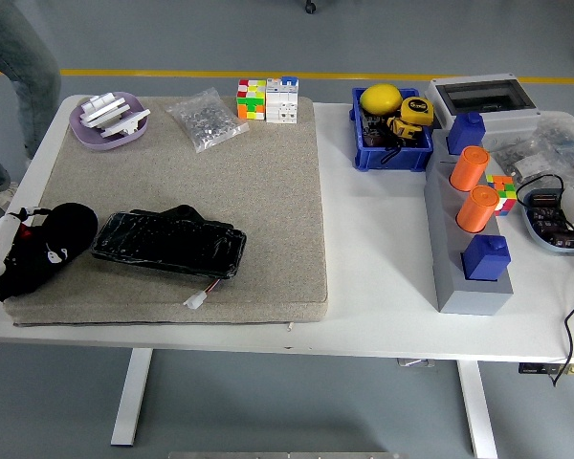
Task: Pick the rag up,wipe the panel,place it on the desk
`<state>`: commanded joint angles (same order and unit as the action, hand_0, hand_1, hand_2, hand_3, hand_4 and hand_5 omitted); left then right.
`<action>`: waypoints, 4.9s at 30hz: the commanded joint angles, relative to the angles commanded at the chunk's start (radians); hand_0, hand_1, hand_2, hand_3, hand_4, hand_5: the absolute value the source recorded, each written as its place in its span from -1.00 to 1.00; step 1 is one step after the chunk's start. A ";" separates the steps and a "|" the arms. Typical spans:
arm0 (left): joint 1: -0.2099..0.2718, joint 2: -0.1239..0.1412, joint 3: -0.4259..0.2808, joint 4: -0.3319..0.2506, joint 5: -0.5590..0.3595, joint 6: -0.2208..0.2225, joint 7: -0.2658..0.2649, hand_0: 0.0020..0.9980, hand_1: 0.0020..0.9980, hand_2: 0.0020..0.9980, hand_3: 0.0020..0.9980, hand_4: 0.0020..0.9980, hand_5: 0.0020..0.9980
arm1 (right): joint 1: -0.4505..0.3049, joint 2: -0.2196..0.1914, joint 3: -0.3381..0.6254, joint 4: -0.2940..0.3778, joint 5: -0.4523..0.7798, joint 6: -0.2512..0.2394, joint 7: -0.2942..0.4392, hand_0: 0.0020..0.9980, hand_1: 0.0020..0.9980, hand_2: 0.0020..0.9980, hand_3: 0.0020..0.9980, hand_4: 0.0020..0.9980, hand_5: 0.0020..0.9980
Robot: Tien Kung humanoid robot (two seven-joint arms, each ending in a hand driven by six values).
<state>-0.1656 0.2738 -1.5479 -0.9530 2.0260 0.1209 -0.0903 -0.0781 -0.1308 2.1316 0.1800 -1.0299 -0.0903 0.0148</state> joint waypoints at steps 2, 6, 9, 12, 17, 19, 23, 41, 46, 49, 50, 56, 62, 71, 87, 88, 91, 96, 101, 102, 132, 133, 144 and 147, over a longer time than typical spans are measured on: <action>0.000 0.000 0.002 0.003 0.006 0.006 0.002 -0.08 0.24 0.68 0.32 0.19 -0.90 | -0.001 0.000 0.018 0.000 -0.013 0.001 0.003 0.01 0.13 0.30 0.10 0.85 -0.19; 0.003 -0.003 0.011 0.002 0.009 0.027 0.000 -0.32 -0.28 0.38 0.04 -0.73 -1.00 | -0.002 -0.004 0.005 0.000 -0.006 0.000 0.002 0.01 0.12 0.29 0.10 0.84 -0.20; 0.005 -0.005 0.017 0.005 -0.002 0.036 -0.008 -0.40 -0.47 0.19 -0.12 -1.00 -1.00 | -0.003 -0.005 0.000 0.000 0.000 -0.003 0.001 0.00 0.12 0.29 0.10 0.84 -0.20; 0.008 -0.009 0.020 0.006 -0.005 0.045 -0.014 -0.40 -0.47 0.19 -0.12 -1.00 -1.00 | -0.003 -0.006 0.000 0.000 -0.001 -0.004 0.001 0.00 0.12 0.29 0.10 0.84 -0.20; 0.023 -0.022 0.005 -0.035 0.014 0.067 -0.007 -0.47 -0.54 0.15 -0.13 -1.00 -1.00 | -0.001 -0.006 -0.008 0.000 0.007 -0.007 -0.001 0.00 0.12 0.29 0.10 0.84 -0.20; 0.032 -0.027 -0.002 -0.075 0.026 0.071 0.009 -0.47 -0.54 0.15 -0.13 -1.00 -1.00 | -0.001 -0.006 -0.018 0.000 0.013 -0.008 -0.003 0.00 0.12 0.29 0.10 0.84 -0.20; 0.050 -0.033 -0.001 -0.169 0.049 0.074 0.048 -0.48 -0.56 0.15 -0.14 -1.00 -1.00 | 0.001 -0.005 -0.032 0.000 0.028 -0.010 -0.007 0.00 0.12 0.28 0.10 0.84 -0.20; 0.061 -0.036 0.077 -0.270 0.059 0.061 0.101 -0.49 -0.60 0.13 -0.14 -1.00 -1.00 | 0.011 -0.006 0.012 0.000 -0.013 0.001 -0.001 0.00 0.12 0.28 0.10 0.84 -0.20; 0.057 -0.033 0.108 -0.277 0.063 0.056 0.107 -0.50 -0.61 0.13 -0.14 -1.00 -1.00 | 0.011 -0.007 0.027 0.000 -0.025 0.003 0.001 0.00 0.12 0.28 0.10 0.84 -0.20; 0.056 -0.032 0.127 -0.283 0.064 0.056 0.109 -0.50 -0.61 0.13 -0.14 -1.00 -1.00 | 0.012 -0.008 0.030 0.000 -0.029 0.004 0.001 0.00 0.12 0.28 0.10 0.84 -0.20; 0.056 -0.032 0.134 -0.287 0.068 0.056 0.109 -0.50 -0.61 0.13 -0.14 -1.00 -1.00 | 0.013 -0.008 0.031 0.000 -0.029 0.004 0.001 0.00 0.12 0.28 0.10 0.84 -0.20; 0.055 -0.033 0.177 -0.313 0.066 0.061 0.109 -0.49 -0.60 0.13 -0.13 -0.99 -1.00 | 0.014 -0.009 0.037 0.000 -0.038 0.007 0.002 0.00 0.12 0.28 0.10 0.84 -0.20; 0.054 -0.034 0.240 -0.342 0.062 0.063 0.111 -0.49 -0.61 0.13 -0.13 -0.99 -1.00 | 0.014 -0.009 0.038 0.000 -0.039 0.008 0.002 0.00 0.11 0.28 0.10 0.84 -0.20; 0.043 -0.038 0.322 -0.374 0.045 0.072 0.111 -0.49 -0.60 0.12 -0.13 -0.99 -1.00 | 0.015 -0.009 0.034 0.000 -0.033 0.009 0.000 0.02 0.12 0.29 0.10 0.84 -0.20; 0.022 -0.038 0.498 -0.417 0.054 0.083 0.115 -0.48 -0.60 0.11 -0.12 -0.97 -1.00 | 0.010 -0.009 -0.114 0.000 0.118 -0.018 -0.024 0.02 0.12 0.28 0.10 0.84 -0.20; 0.019 -0.039 0.507 -0.421 0.053 0.084 0.116 -0.48 -0.60 0.11 -0.12 -0.97 -1.00 | 0.010 -0.008 -0.117 0.000 0.121 -0.018 -0.025 0.01 0.12 0.29 0.10 0.85 -0.20; 0.012 -0.043 0.532 -0.426 0.048 0.086 0.118 -0.48 -0.60 0.11 -0.12 -0.97 -1.00 | 0.008 -0.008 -0.130 0.000 0.132 -0.019 -0.027 0.01 0.12 0.29 0.10 0.85 -0.20; 0.009 -0.049 0.545 -0.428 0.049 0.089 0.121 -0.48 -0.59 0.11 -0.12 -0.98 -1.00 | 0.002 -0.006 -0.156 0.000 0.154 -0.019 -0.031 0.02 0.11 0.29 0.10 0.85 -0.20; 0.010 -0.052 0.544 -0.425 0.053 0.096 0.123 -0.48 -0.59 0.11 -0.12 -0.99 -1.00 | -0.003 -0.005 -0.177 0.000 0.173 -0.020 -0.033 0.02 0.12 0.29 0.10 0.85 -0.19; 0.011 -0.053 0.542 -0.423 0.054 0.096 0.124 -0.48 -0.59 0.11 -0.12 -0.99 -1.00 | -0.003 -0.006 -0.178 0.000 0.173 -0.020 -0.033 0.02 0.12 0.29 0.10 0.85 -0.19; 0.039 -0.013 0.328 -0.278 0.090 0.164 0.093 -0.48 -0.54 0.08 -0.11 -0.94 -1.00 | -0.002 -0.008 -0.140 0.000 0.130 -0.014 -0.029 0.02 0.12 0.29 0.10 0.86 -0.19; 0.039 -0.012 0.319 -0.275 0.093 0.165 0.094 -0.48 -0.54 0.08 -0.11 -0.94 -1.00 | -0.002 -0.008 -0.141 0.000 0.131 -0.014 -0.029 0.02 0.12 0.29 0.10 0.86 -0.19; 0.046 0.001 0.231 -0.223 0.106 0.168 0.098 -0.48 -0.52 0.07 -0.12 -0.95 -1.00 | -0.002 -0.007 -0.132 0.000 0.122 -0.012 -0.028 0.02 0.12 0.30 0.10 0.86 -0.19; 0.047 0.002 0.213 -0.202 0.111 0.169 0.097 -0.48 -0.52 0.07 -0.12 -0.95 -1.00 | -0.001 -0.007 -0.125 0.000 0.115 -0.011 -0.027 0.02 0.12 0.30 0.10 0.86 -0.19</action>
<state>-0.1186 0.2759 -1.3345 -1.1549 2.1367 0.2903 0.0070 -0.0788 -0.1378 2.0062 0.1800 -0.9145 -0.1010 -0.0120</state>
